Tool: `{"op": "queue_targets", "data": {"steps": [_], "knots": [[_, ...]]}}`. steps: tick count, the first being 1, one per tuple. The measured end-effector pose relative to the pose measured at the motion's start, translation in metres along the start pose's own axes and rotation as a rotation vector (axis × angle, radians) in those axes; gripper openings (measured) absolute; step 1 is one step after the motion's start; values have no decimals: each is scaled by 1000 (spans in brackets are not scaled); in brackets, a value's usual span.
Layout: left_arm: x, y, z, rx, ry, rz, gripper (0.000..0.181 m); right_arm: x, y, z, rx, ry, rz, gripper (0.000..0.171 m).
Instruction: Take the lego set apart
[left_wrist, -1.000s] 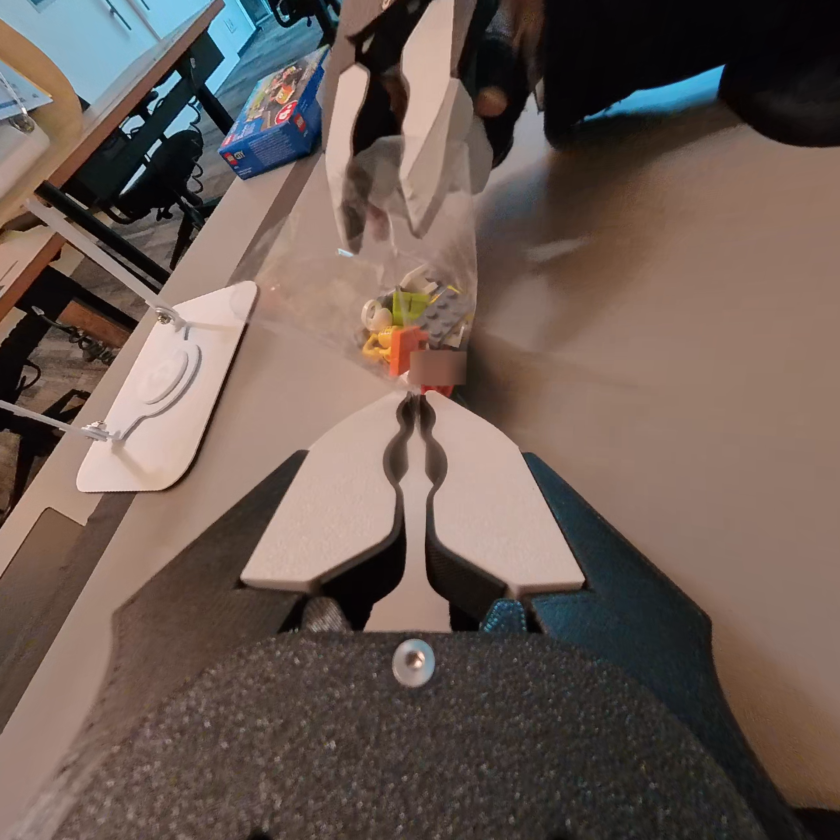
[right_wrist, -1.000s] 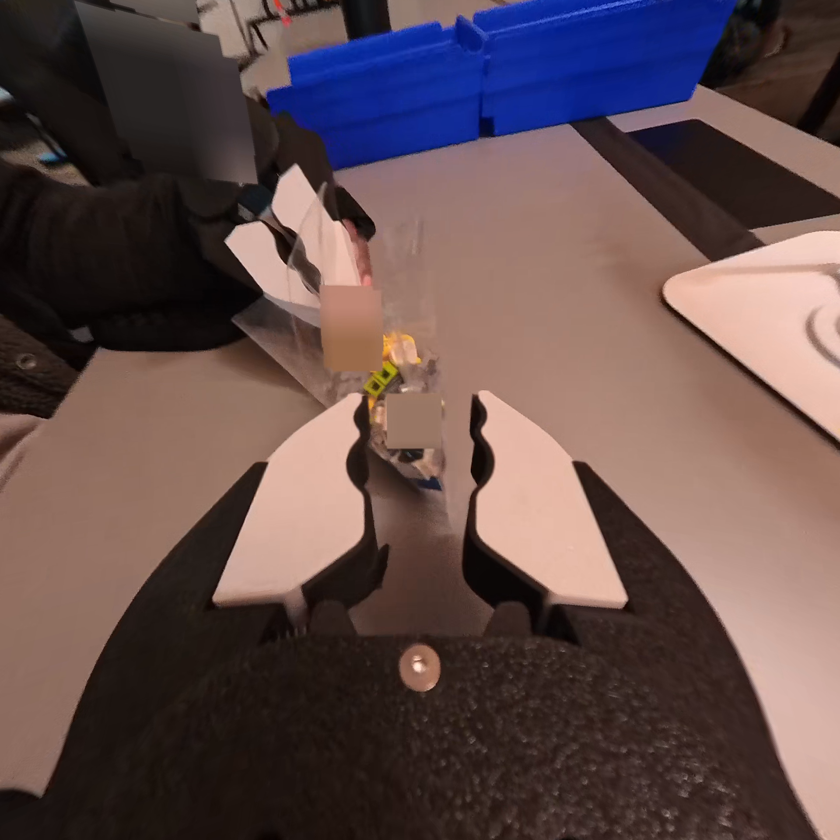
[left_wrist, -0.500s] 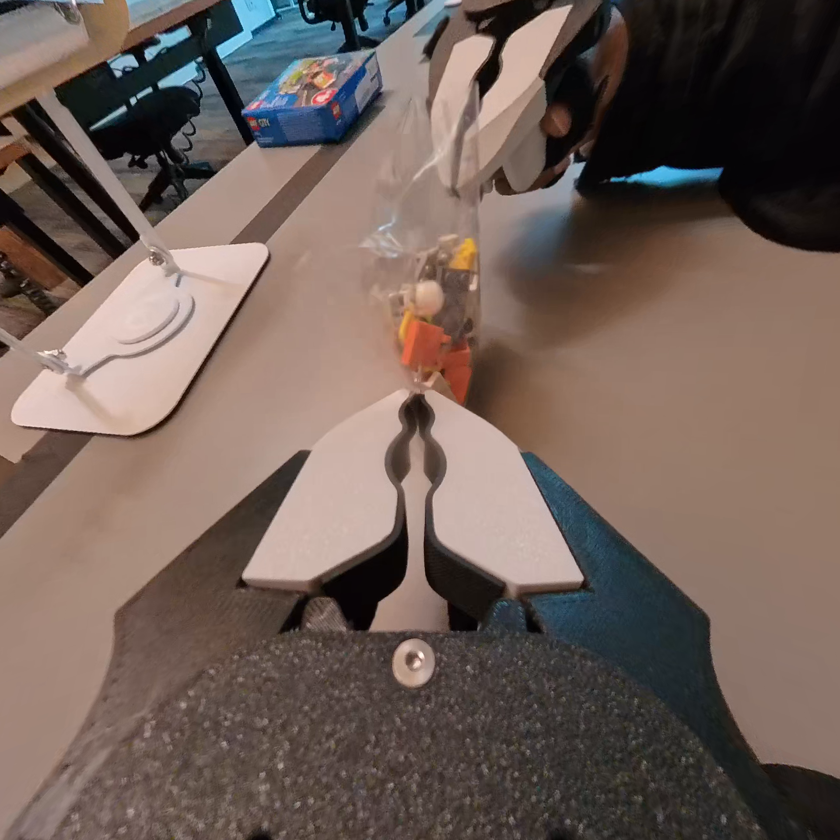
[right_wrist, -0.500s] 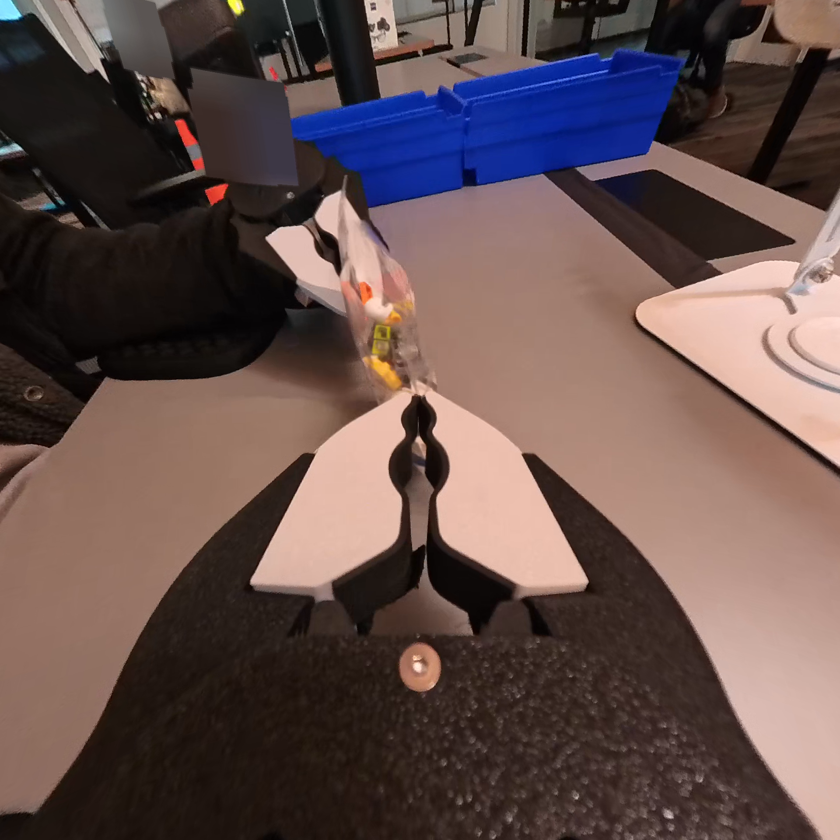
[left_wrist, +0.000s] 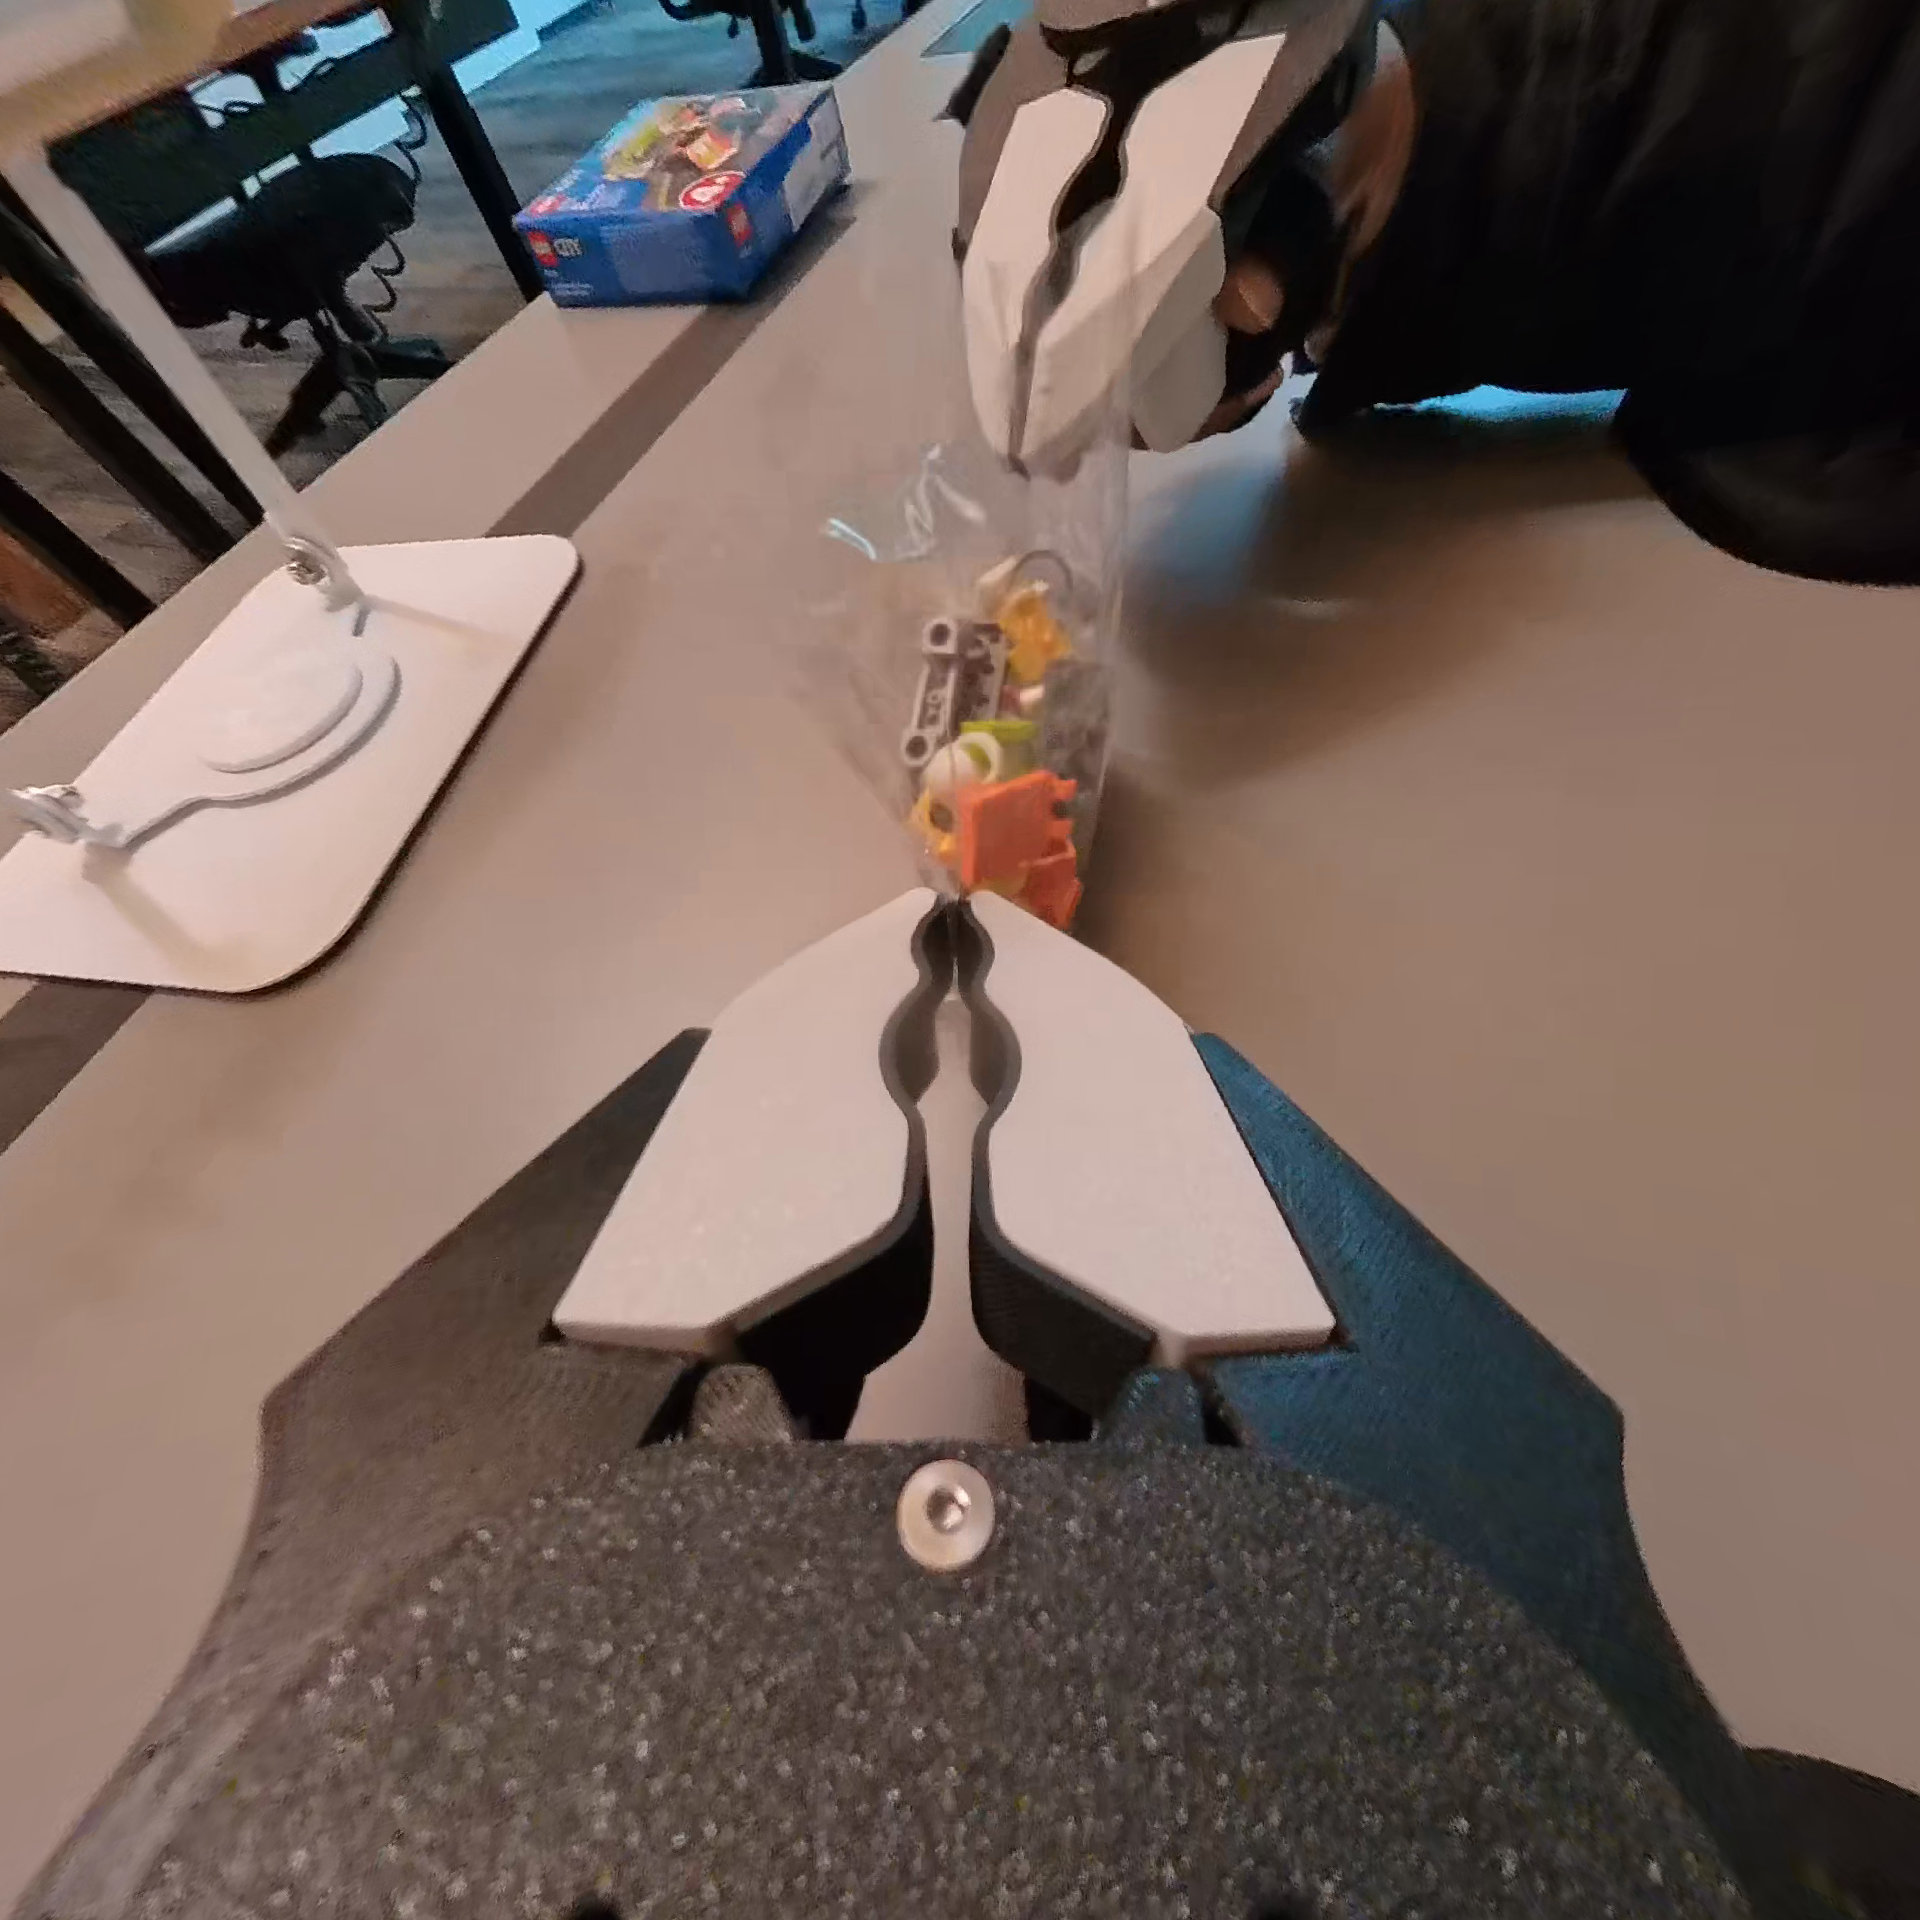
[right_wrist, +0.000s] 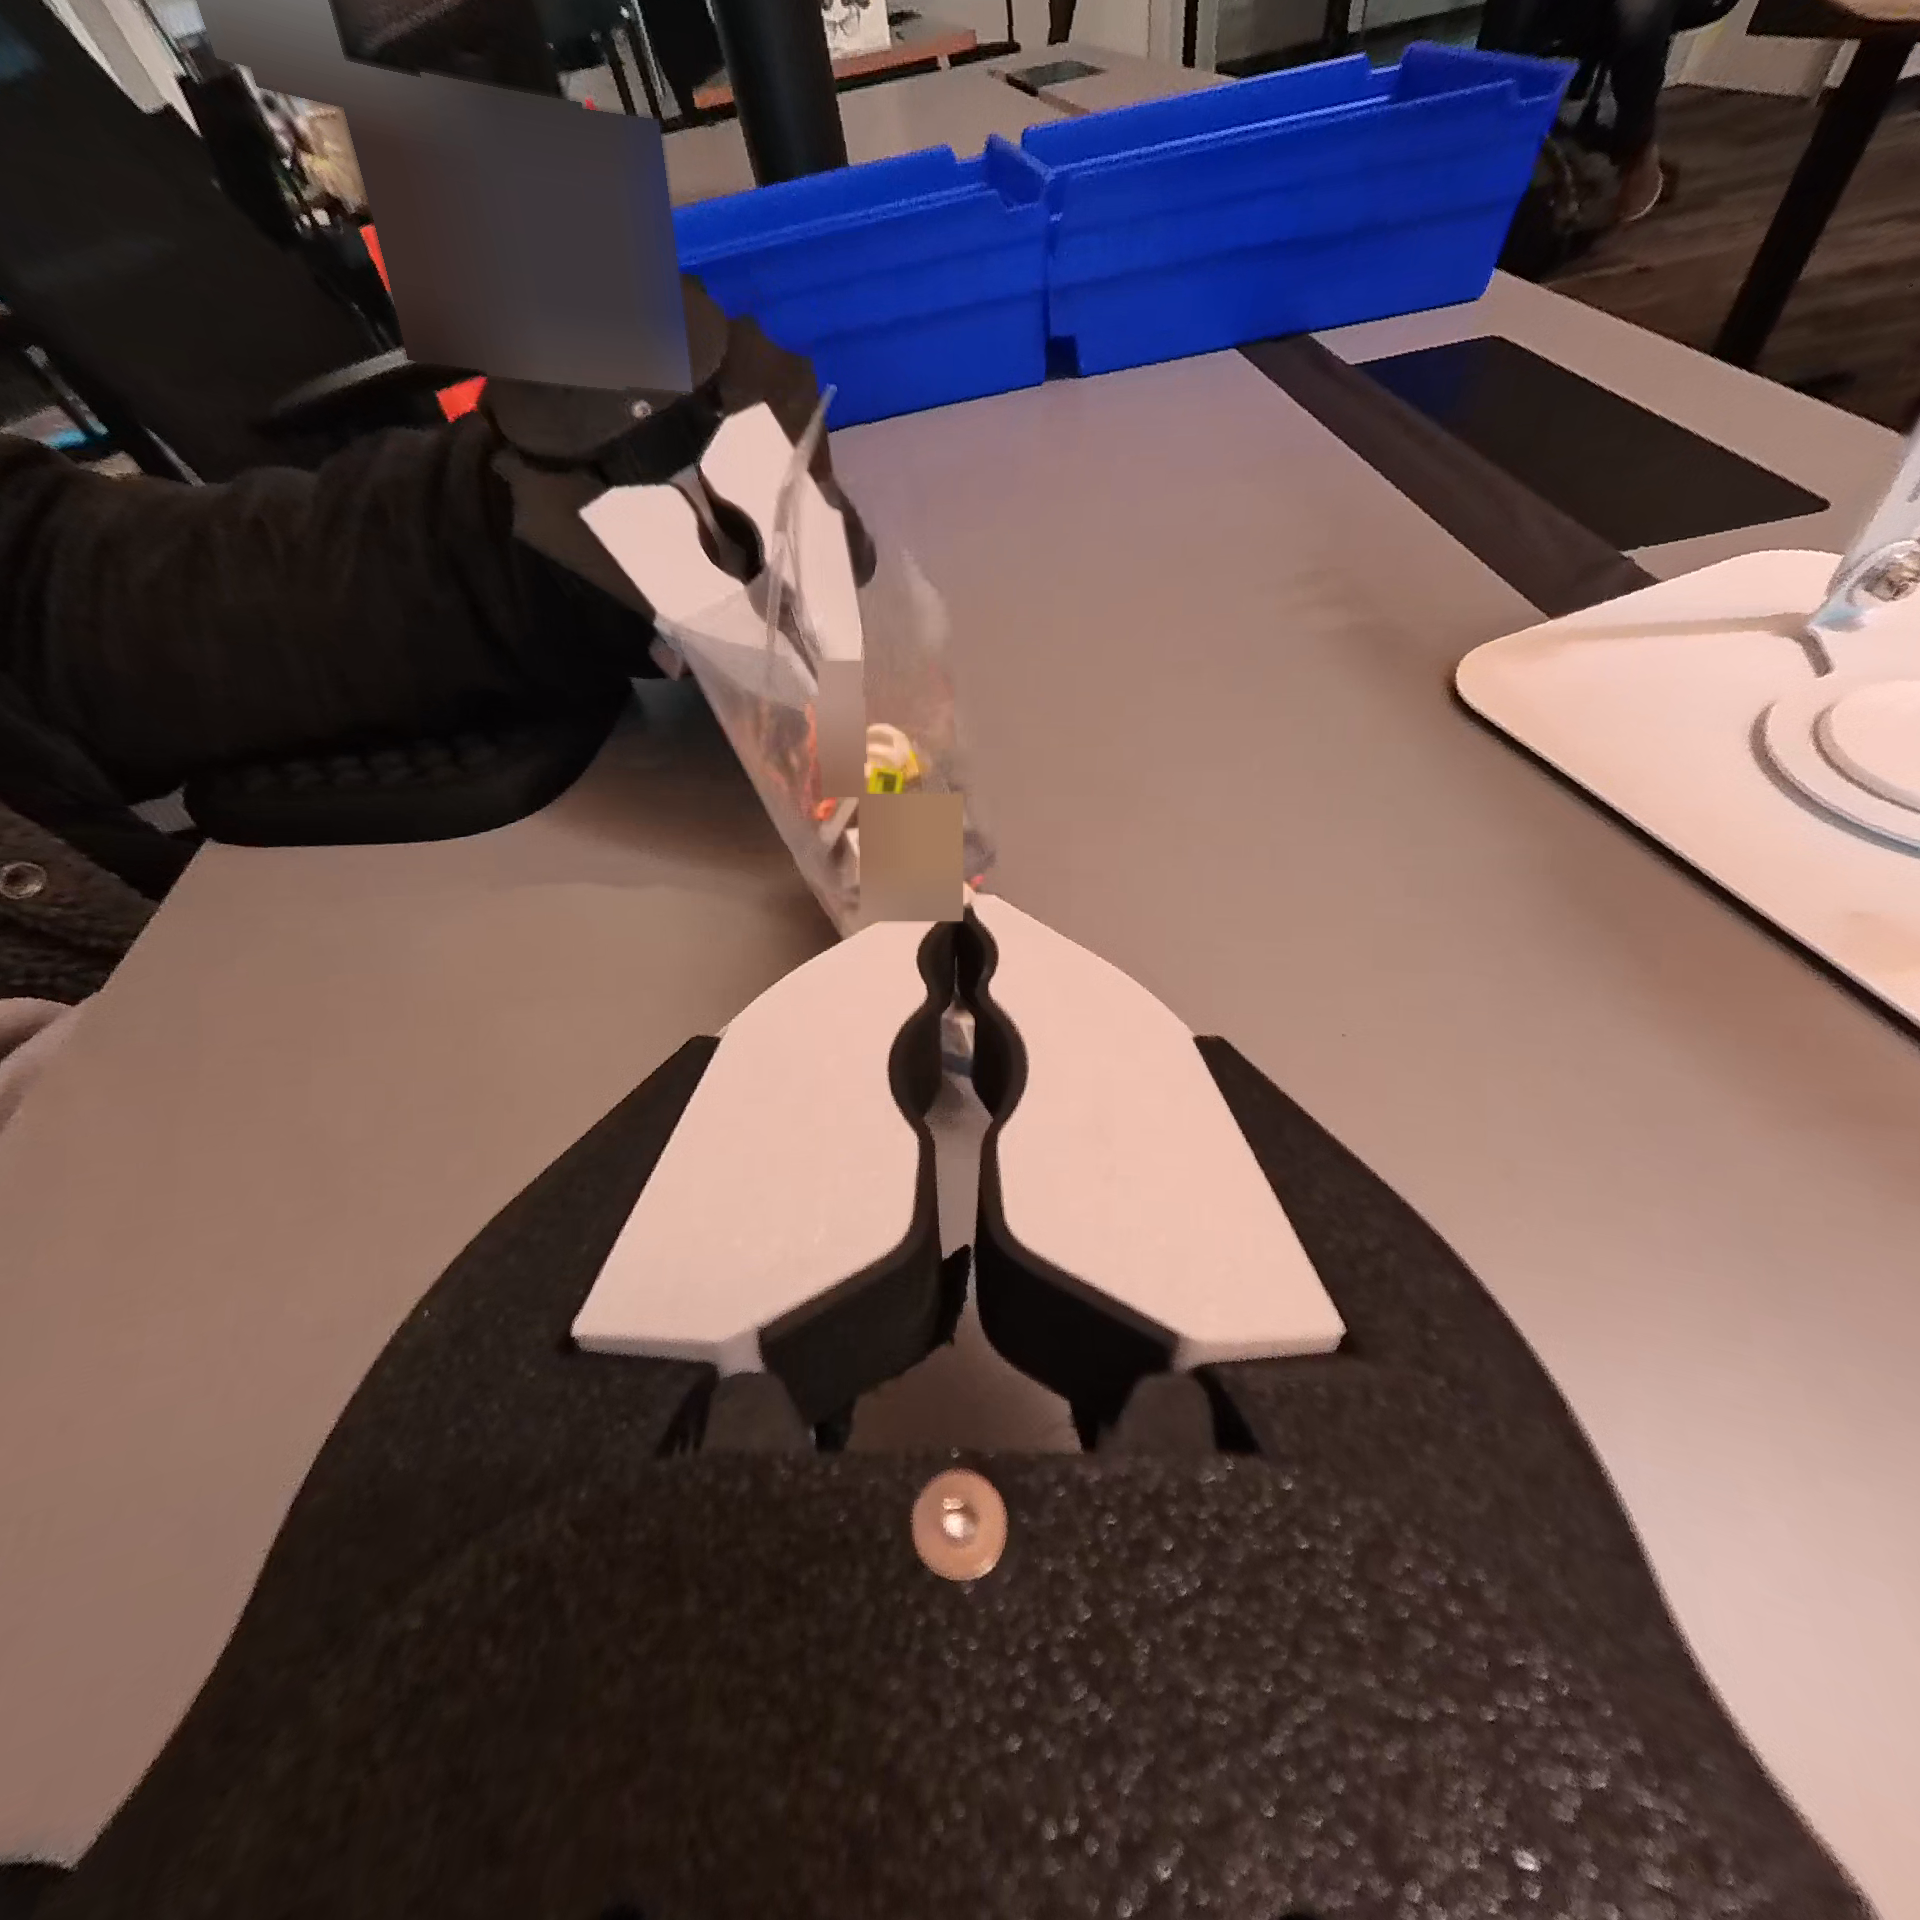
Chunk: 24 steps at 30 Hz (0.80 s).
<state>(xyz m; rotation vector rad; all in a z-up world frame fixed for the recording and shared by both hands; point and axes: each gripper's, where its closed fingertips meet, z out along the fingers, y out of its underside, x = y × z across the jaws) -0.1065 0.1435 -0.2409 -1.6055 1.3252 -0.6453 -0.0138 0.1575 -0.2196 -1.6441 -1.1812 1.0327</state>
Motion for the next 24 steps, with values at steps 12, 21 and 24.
{"op": "queue_targets", "data": {"steps": [12, 21, 24], "knots": [[1, -10, -4, 75, 50, -77, 0, 1, 1, -9, 8, -4, 15, 0], [4, -4, 0, 51, 49, -59, 0, -3, 1, -9, 2, -24, 22, 0], [-4, -4, -7, 84, 55, -132, 0, -1, 5, -14, 3, -28, 44, 0]]}}
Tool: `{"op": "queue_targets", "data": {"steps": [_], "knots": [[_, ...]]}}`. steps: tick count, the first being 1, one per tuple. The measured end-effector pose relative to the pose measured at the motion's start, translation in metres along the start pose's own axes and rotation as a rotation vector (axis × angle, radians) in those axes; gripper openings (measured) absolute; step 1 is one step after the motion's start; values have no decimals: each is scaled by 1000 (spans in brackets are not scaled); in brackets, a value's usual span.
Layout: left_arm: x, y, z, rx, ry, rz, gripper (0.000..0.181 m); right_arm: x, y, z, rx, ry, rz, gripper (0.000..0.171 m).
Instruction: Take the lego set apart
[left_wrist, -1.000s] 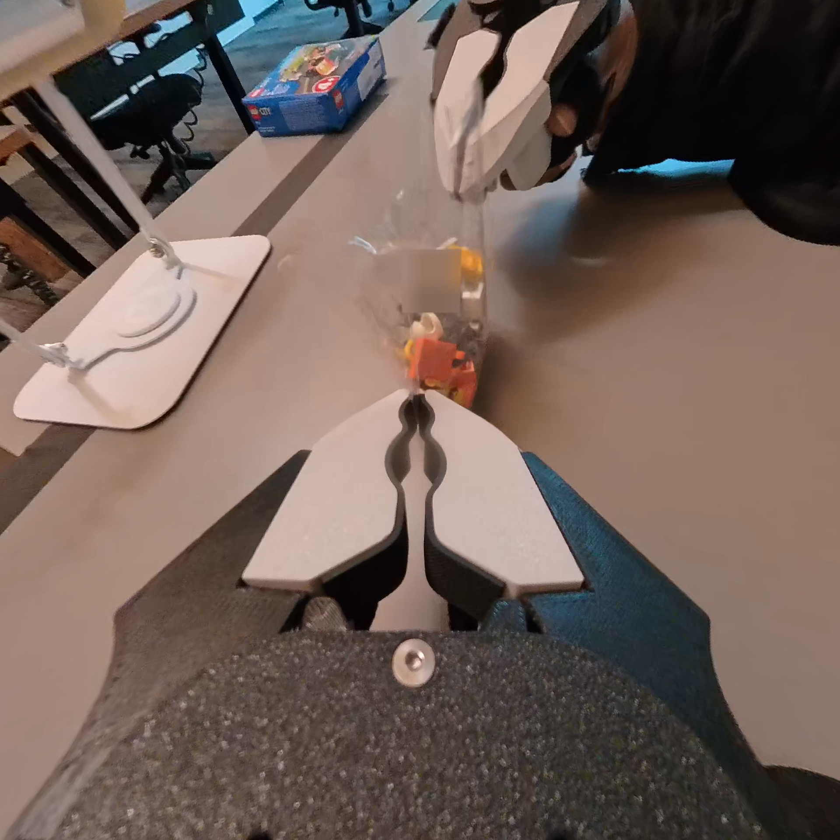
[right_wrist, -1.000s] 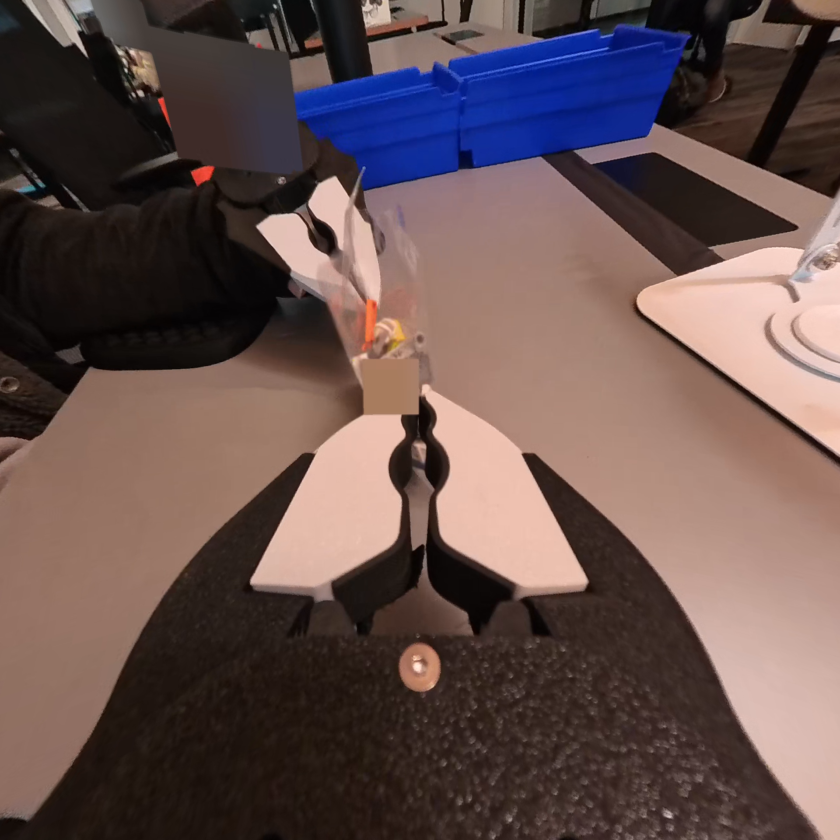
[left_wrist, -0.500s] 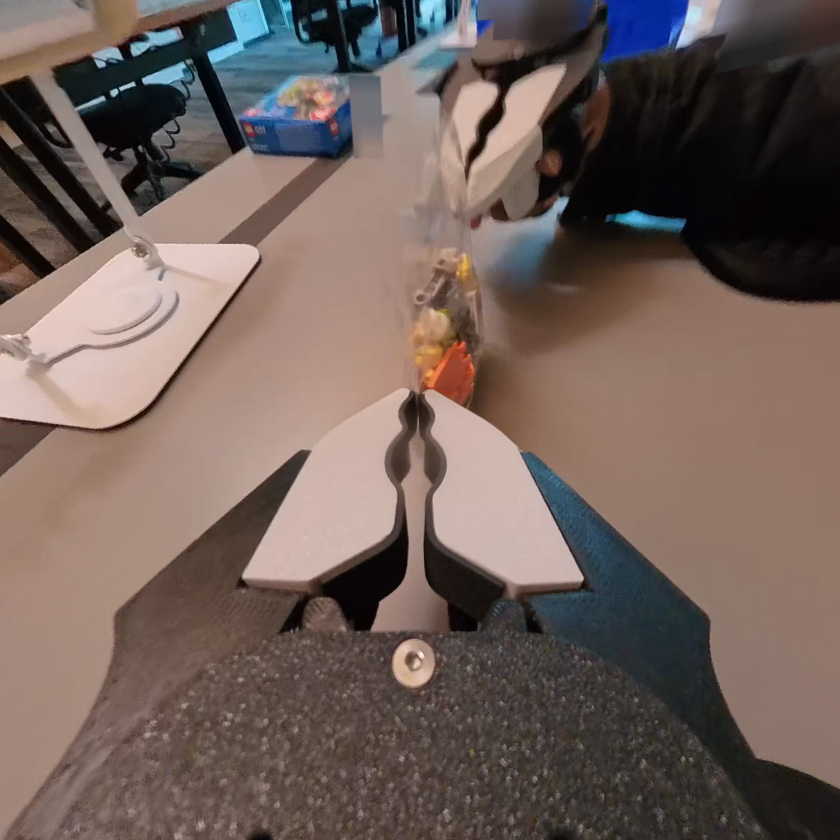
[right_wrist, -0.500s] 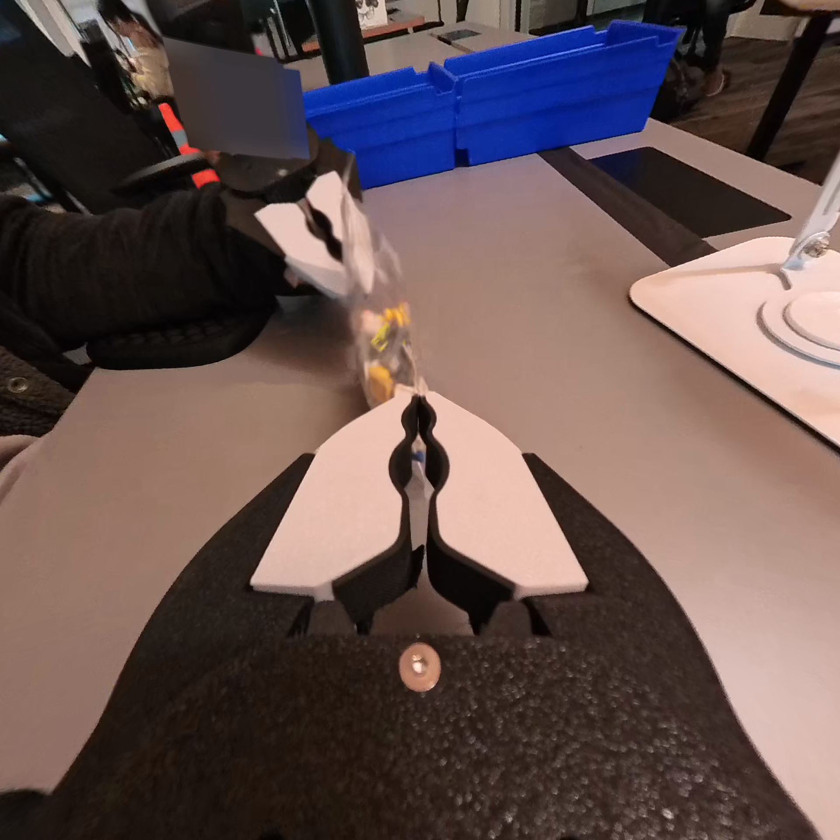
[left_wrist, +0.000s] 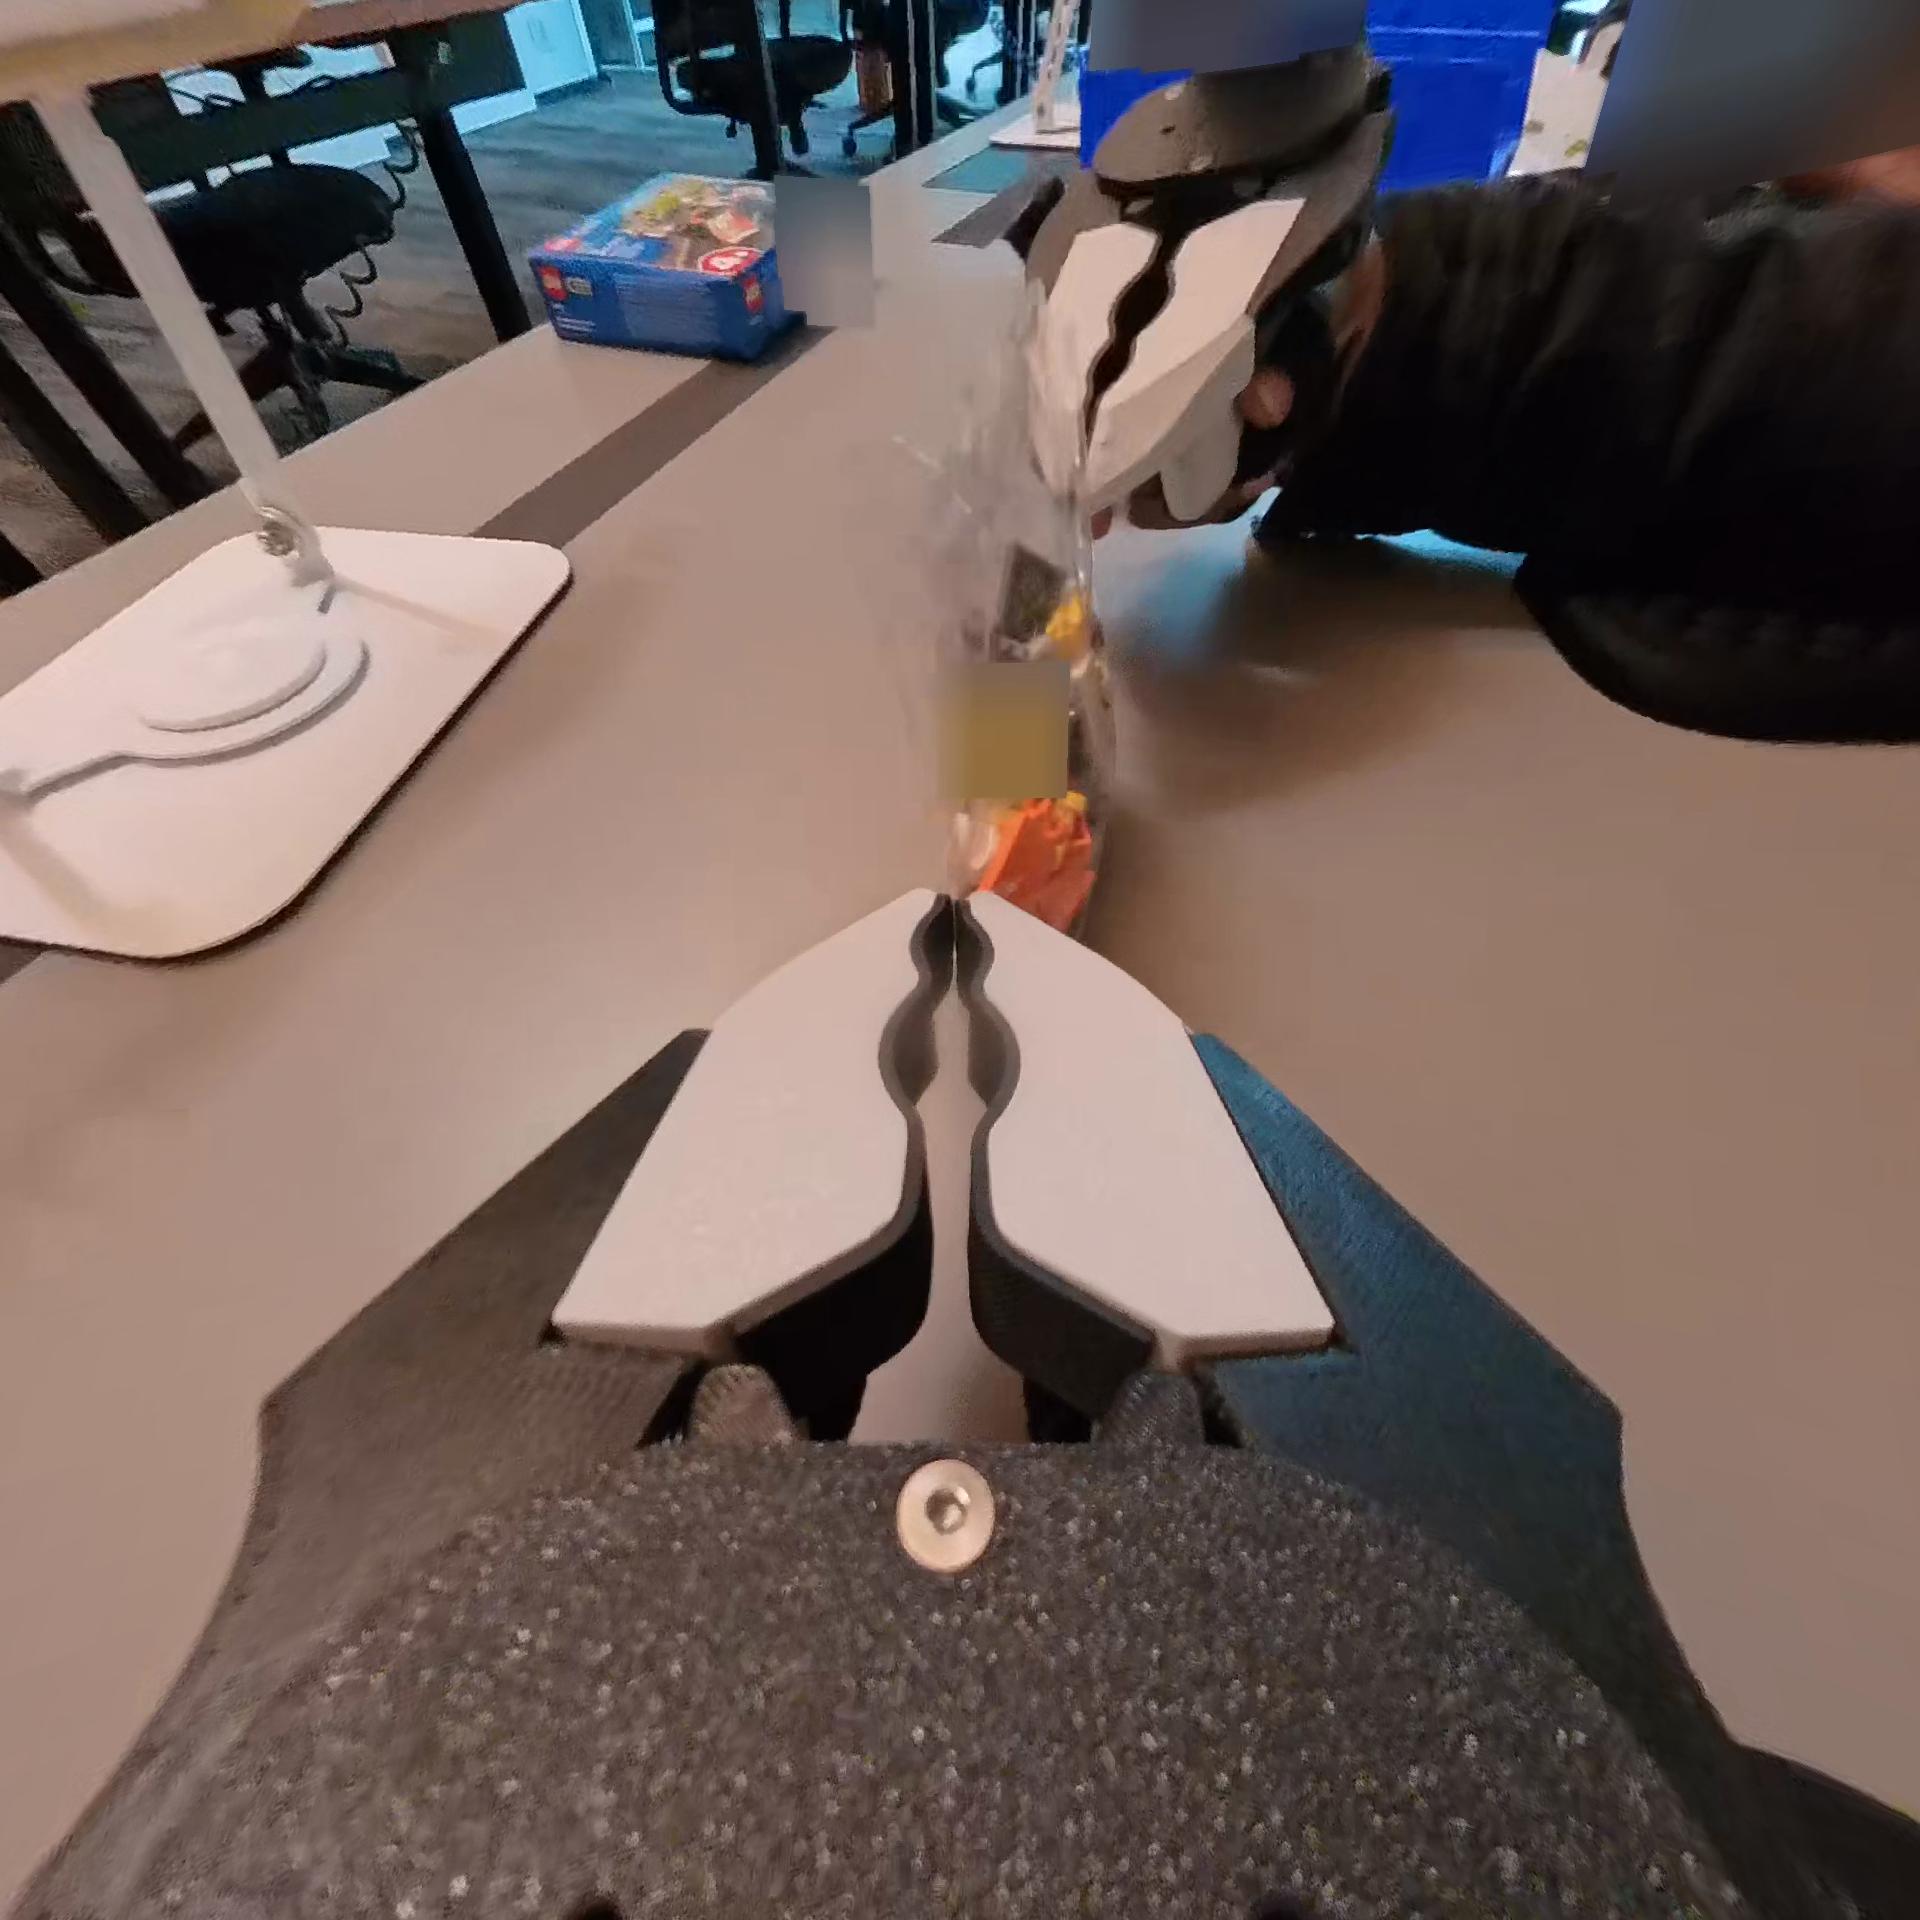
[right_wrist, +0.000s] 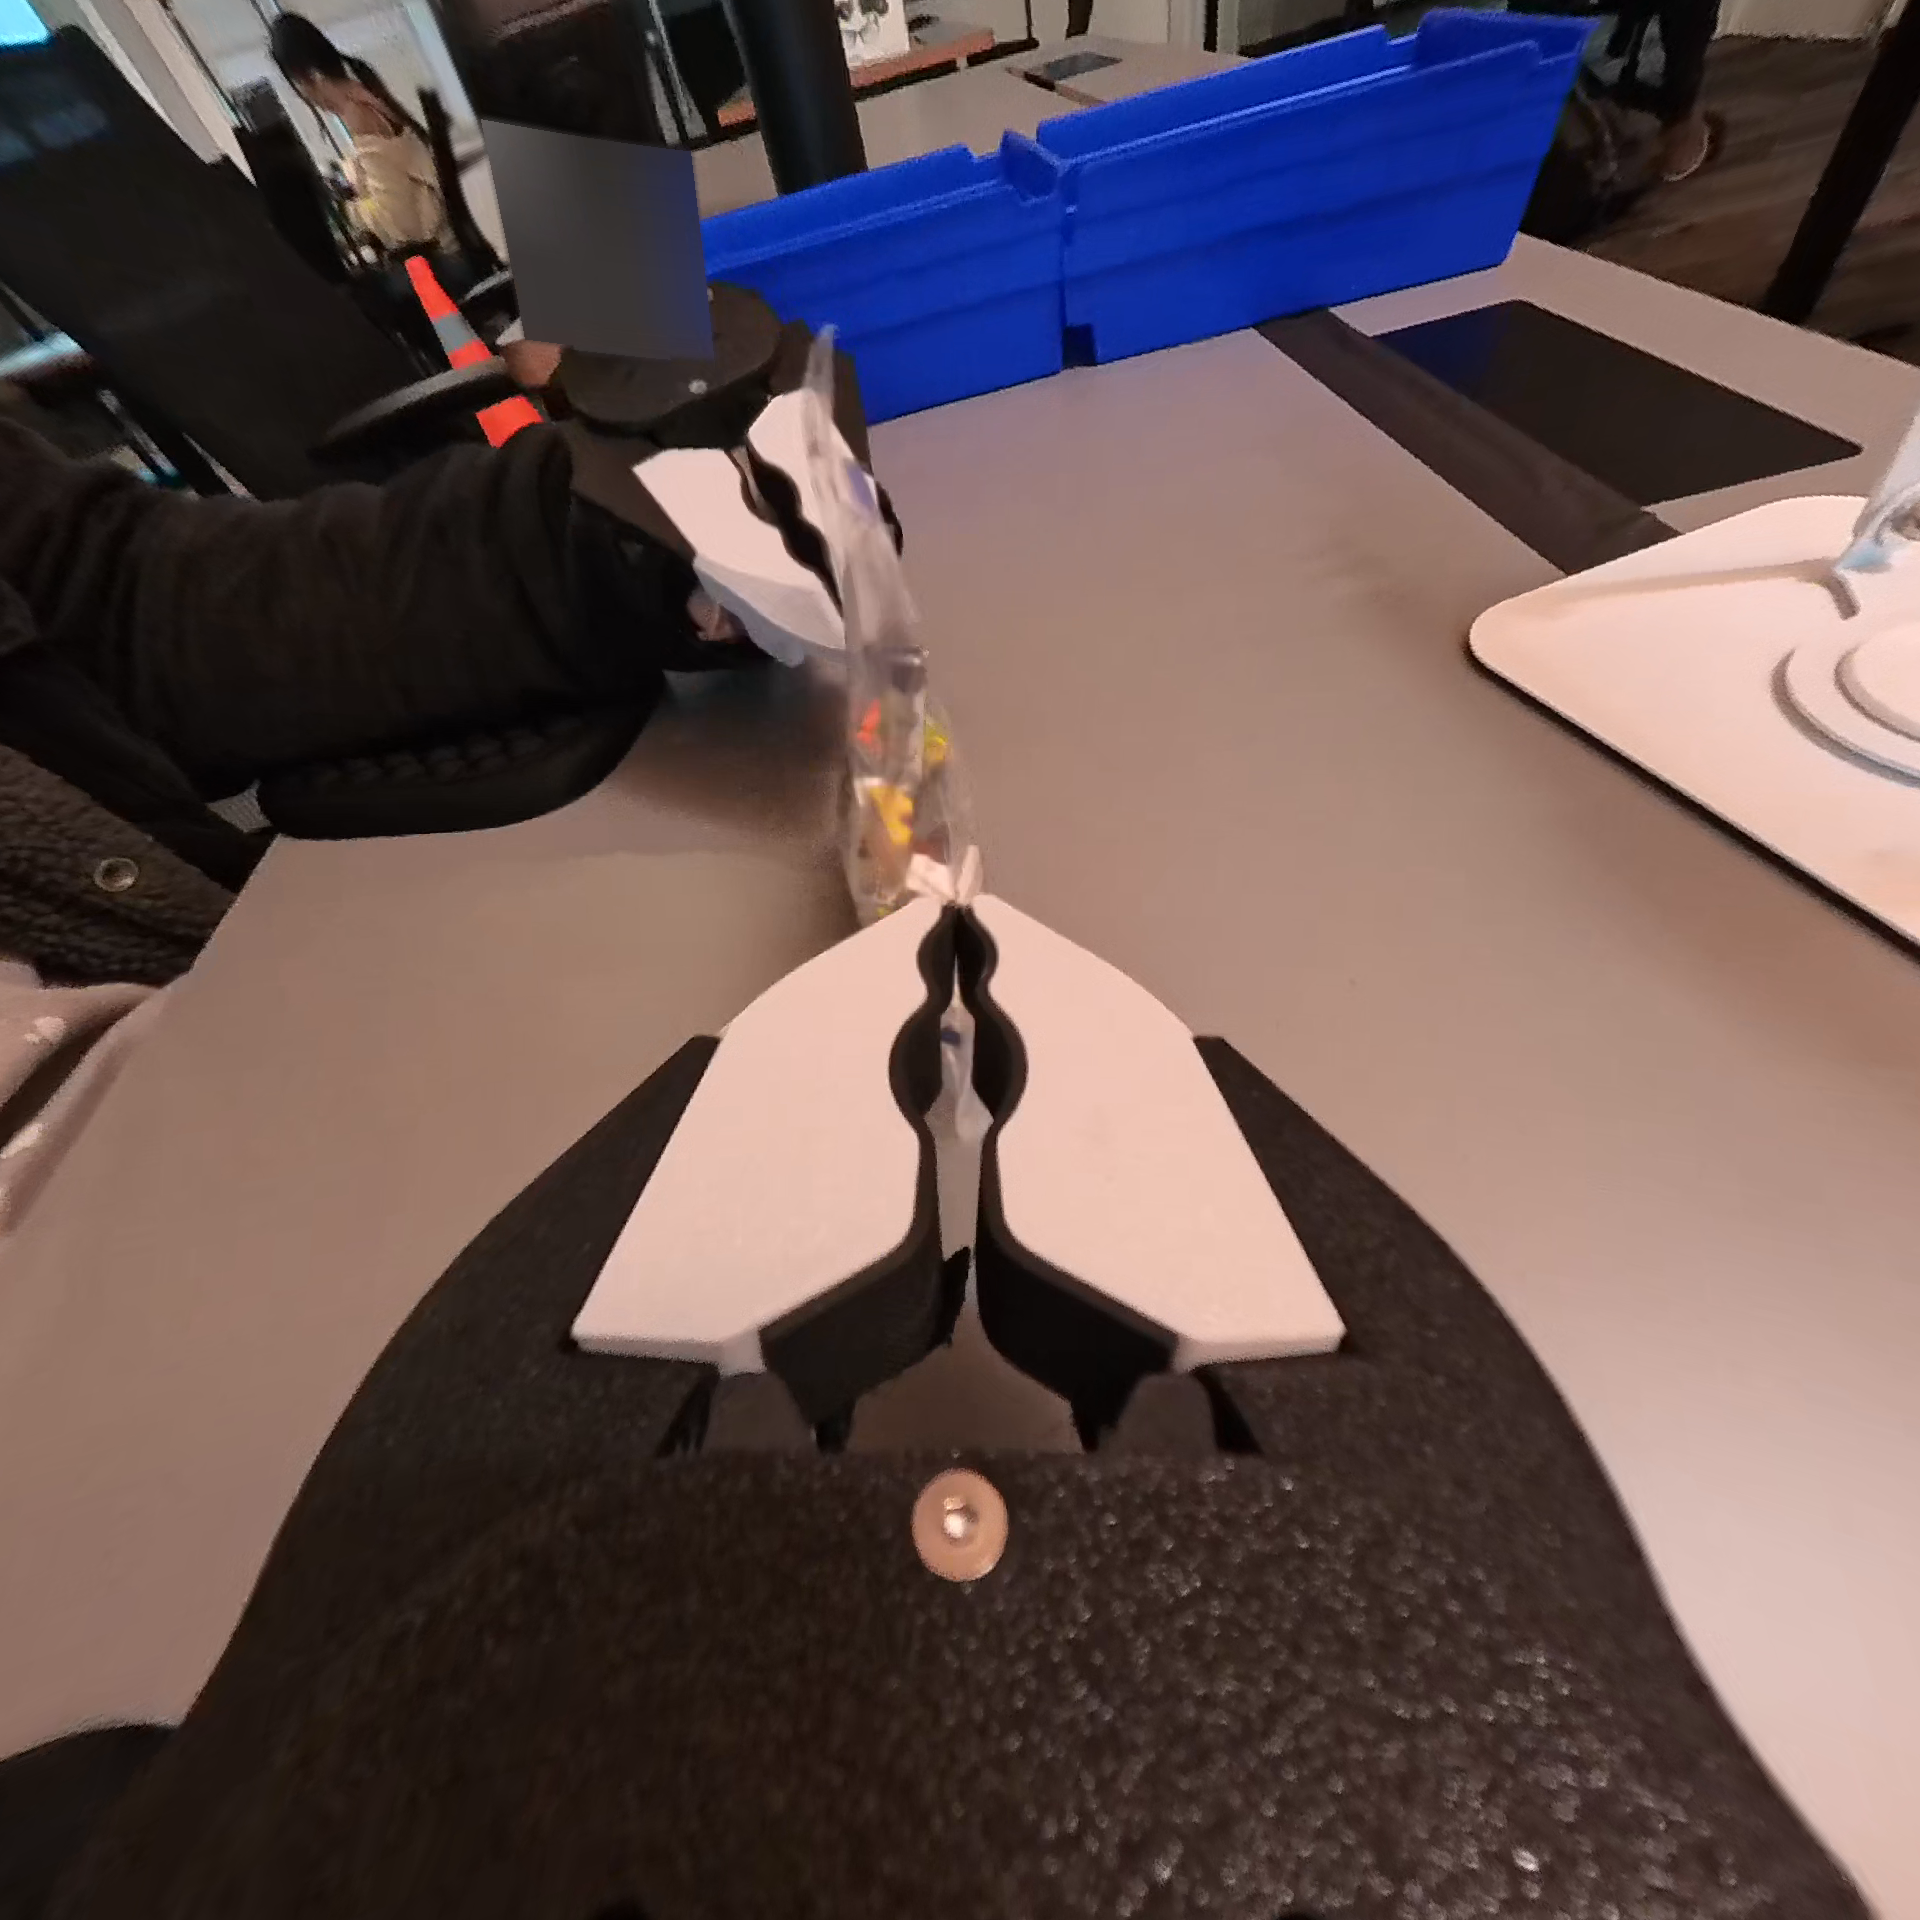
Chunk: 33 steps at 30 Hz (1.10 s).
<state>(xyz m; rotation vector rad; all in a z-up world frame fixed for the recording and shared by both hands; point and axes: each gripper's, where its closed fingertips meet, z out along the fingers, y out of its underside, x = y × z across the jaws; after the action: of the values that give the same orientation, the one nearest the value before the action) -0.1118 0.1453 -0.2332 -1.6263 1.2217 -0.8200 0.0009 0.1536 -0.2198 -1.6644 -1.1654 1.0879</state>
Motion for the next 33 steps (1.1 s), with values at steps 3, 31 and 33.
{"op": "queue_targets", "data": {"steps": [3, 31, 33], "knots": [[14, 2, 11, -36, 27, 65, 0, -3, 0, 4, -13, -3, -16, 0], [0, -2, 5, 2, -32, 59, 33, -4, -1, -2, -1, 29, -28, 0], [-3, -7, 8, 34, -25, 27, 38, -4, 0, -1, -6, 26, -32, 0]]}}
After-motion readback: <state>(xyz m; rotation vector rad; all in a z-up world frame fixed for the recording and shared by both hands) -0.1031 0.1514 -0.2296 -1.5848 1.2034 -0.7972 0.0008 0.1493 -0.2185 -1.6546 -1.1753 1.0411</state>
